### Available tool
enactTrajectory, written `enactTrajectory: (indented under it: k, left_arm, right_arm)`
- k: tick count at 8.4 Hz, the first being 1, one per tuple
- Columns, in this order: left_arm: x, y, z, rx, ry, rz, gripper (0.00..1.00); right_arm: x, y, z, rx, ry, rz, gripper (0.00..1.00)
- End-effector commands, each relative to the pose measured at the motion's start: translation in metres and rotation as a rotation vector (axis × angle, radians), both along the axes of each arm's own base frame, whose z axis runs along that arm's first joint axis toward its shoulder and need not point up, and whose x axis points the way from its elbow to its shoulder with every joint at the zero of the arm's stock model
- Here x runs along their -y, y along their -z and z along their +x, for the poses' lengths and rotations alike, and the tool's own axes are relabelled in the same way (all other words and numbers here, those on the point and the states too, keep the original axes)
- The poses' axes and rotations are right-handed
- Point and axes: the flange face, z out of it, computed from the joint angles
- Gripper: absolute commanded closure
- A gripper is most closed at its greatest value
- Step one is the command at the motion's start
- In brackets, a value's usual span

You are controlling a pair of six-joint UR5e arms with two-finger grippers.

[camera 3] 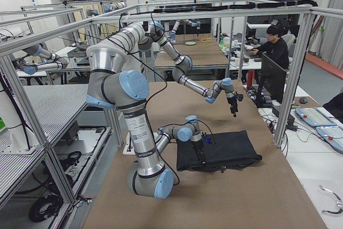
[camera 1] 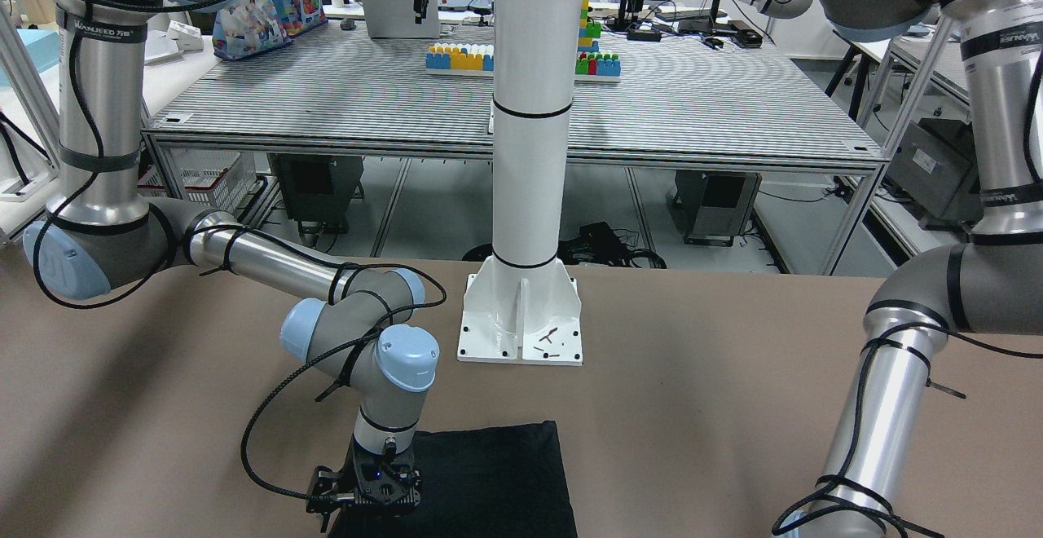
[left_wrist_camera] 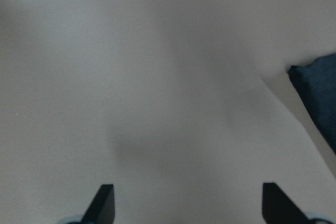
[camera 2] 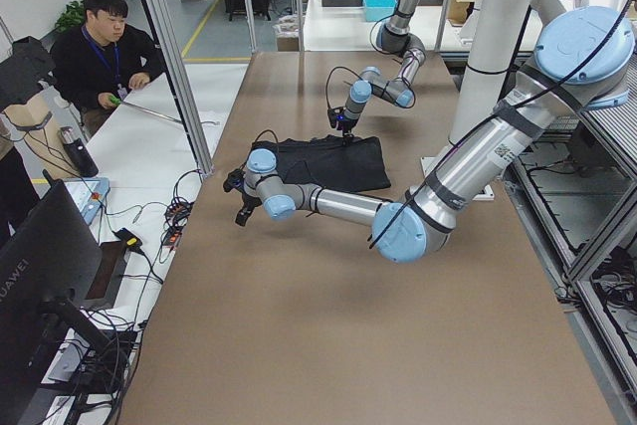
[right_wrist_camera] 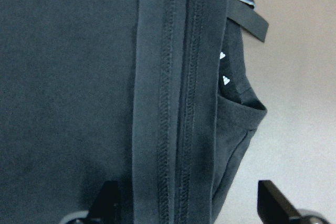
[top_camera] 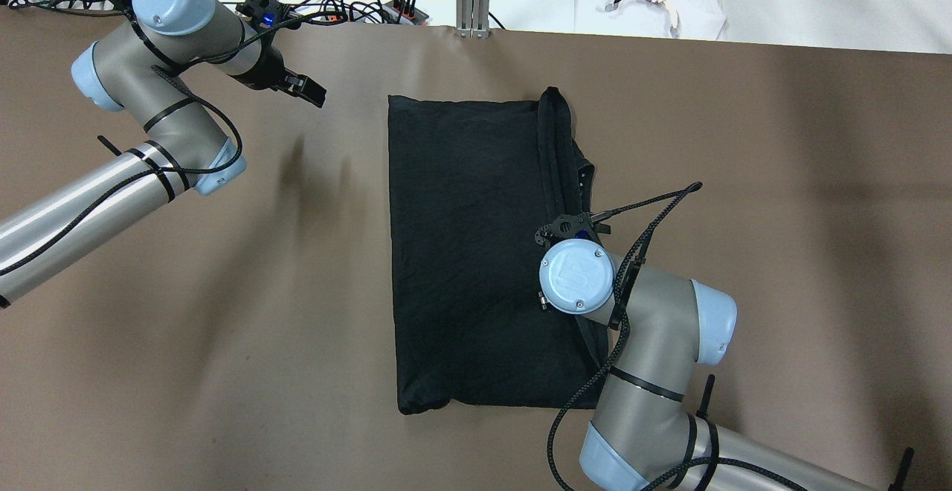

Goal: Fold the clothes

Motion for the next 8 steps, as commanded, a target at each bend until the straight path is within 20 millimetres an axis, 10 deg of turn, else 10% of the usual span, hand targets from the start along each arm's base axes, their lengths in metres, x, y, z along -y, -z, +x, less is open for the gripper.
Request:
enactTrajectory:
  k: [1,8]
  left_arm:
    - [0.000,-0.001,0.001,0.001,-0.002,-0.001,0.00]
    - [-0.001,-0.001,0.002,0.001,-0.004,-0.001,0.00]
  right_arm:
    - [-0.004,-0.002,-0.003,0.005,0.024,-0.019,0.07]
    - [0.025,-0.027,0.032,-0.039,0.101,-0.002,0.40]
